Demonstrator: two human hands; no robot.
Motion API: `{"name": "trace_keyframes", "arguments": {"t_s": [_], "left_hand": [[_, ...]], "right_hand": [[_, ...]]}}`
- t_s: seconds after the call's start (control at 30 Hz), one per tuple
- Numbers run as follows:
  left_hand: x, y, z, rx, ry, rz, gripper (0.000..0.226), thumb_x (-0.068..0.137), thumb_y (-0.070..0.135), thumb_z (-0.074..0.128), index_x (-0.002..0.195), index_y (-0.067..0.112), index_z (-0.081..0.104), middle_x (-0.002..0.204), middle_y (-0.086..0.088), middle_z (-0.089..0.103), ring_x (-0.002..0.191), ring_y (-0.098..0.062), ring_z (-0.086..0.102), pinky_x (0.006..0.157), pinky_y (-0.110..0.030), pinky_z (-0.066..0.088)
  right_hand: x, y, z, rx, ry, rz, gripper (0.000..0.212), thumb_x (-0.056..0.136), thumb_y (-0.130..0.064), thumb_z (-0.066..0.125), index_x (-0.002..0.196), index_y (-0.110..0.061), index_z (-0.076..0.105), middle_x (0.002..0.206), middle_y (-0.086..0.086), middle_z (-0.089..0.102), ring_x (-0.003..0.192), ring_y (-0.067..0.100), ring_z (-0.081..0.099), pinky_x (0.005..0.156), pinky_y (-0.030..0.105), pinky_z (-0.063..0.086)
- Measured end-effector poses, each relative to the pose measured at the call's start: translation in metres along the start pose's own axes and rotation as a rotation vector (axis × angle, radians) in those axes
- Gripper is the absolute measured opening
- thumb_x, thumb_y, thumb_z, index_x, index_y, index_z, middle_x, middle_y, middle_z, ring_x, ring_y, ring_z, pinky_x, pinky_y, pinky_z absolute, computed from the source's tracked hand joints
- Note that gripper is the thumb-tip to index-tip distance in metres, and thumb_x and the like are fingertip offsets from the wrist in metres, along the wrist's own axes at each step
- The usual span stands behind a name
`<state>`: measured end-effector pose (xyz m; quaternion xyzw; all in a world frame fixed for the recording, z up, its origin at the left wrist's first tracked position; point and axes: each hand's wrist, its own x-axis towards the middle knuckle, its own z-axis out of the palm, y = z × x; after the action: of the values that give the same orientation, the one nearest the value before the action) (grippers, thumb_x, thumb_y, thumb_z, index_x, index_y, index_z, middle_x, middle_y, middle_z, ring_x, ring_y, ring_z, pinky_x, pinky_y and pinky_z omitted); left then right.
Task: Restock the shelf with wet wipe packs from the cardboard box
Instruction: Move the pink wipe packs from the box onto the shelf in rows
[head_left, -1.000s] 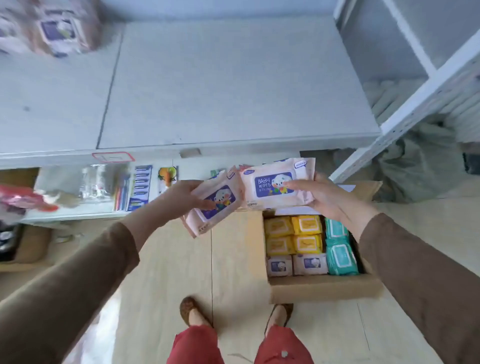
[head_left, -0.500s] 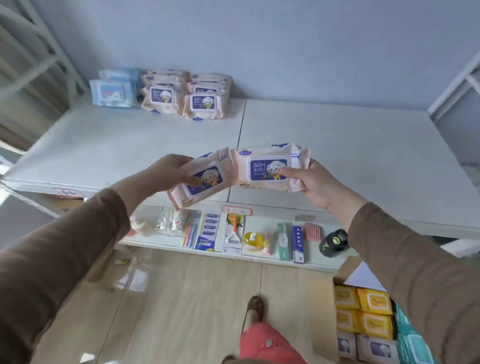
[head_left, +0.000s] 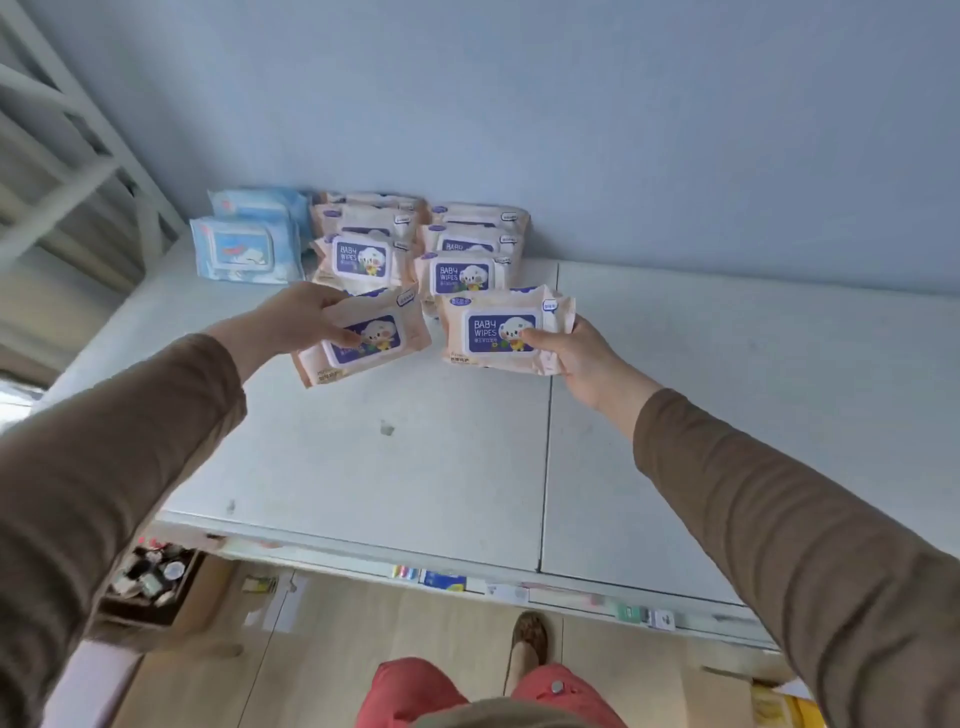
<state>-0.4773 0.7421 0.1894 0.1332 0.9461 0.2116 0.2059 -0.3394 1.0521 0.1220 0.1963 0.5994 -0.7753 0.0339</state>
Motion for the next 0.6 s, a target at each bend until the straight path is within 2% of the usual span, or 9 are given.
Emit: {"name": "trace_keyframes", "arguments": {"t_s": [0.1,0.23,0.33,0.4,0.47,0.5,0.6], "left_hand": [[0.036,-0.009,-0.017,0.038,-0.015,0.023,0.048,0.074,0.022,0.084,0.119,0.020,0.068,0.105,-0.005,0.068,0.095,-0.027,0.059,0.082,-0.032,0.042],[0.082,-0.018,-0.038,0.051,-0.091,0.099,0.045,0.076,0.023,0.084,0.119,0.019,0.069,0.108,-0.007,0.069,0.098,-0.027,0.059,0.081,-0.031,0.042],[0.115,-0.026,-0.043,0.174,-0.126,0.179,0.062,0.078,0.028,0.082,0.134,0.018,0.058,0.127,-0.007,0.062,0.109,-0.028,0.055,0.090,-0.031,0.040],[0.131,-0.031,-0.043,0.287,-0.070,0.251,0.069,0.079,0.034,0.079,0.140,0.021,0.049,0.135,-0.006,0.057,0.117,-0.031,0.054,0.097,-0.037,0.043],[0.139,-0.034,-0.038,0.366,-0.006,0.344,0.068,0.078,0.041,0.077,0.137,0.025,0.047,0.133,-0.003,0.059,0.116,-0.031,0.055,0.095,-0.041,0.046],[0.140,-0.035,-0.034,0.428,0.028,0.394,0.070,0.076,0.046,0.077,0.135,0.026,0.045,0.134,-0.002,0.058,0.118,-0.030,0.054,0.094,-0.043,0.044],[0.139,-0.042,-0.014,0.638,0.130,0.537,0.089,0.069,0.058,0.074,0.141,0.026,0.033,0.138,-0.004,0.048,0.125,-0.031,0.046,0.100,-0.048,0.038]], "right_hand": [[0.040,-0.006,0.020,-0.003,0.011,0.018,0.044,0.085,0.003,0.071,0.127,-0.004,0.063,0.124,0.015,0.069,0.113,0.032,0.067,0.098,0.044,0.053],[0.076,-0.005,0.040,-0.021,0.030,0.047,0.045,0.086,0.000,0.071,0.129,-0.007,0.062,0.122,0.009,0.071,0.112,0.027,0.069,0.096,0.041,0.054],[0.088,-0.001,0.050,-0.154,0.168,0.031,0.036,0.088,0.001,0.068,0.122,-0.011,0.064,0.111,0.000,0.074,0.096,0.016,0.073,0.086,0.034,0.056],[0.090,0.000,0.057,-0.280,0.286,-0.024,0.036,0.086,-0.003,0.069,0.120,-0.014,0.062,0.110,-0.002,0.073,0.095,0.012,0.071,0.078,0.028,0.057],[0.088,0.005,0.065,-0.401,0.455,-0.078,0.043,0.080,-0.014,0.073,0.119,-0.017,0.054,0.110,-0.007,0.067,0.099,0.011,0.067,0.072,0.025,0.055],[0.086,0.009,0.069,-0.442,0.498,-0.099,0.051,0.077,-0.020,0.076,0.119,-0.020,0.048,0.109,-0.010,0.062,0.101,0.010,0.065,0.074,0.027,0.054],[0.084,0.029,0.077,-0.522,0.494,-0.148,0.078,0.062,-0.036,0.087,0.120,-0.030,0.035,0.122,-0.007,0.054,0.108,0.010,0.062,0.088,0.033,0.054]]}}
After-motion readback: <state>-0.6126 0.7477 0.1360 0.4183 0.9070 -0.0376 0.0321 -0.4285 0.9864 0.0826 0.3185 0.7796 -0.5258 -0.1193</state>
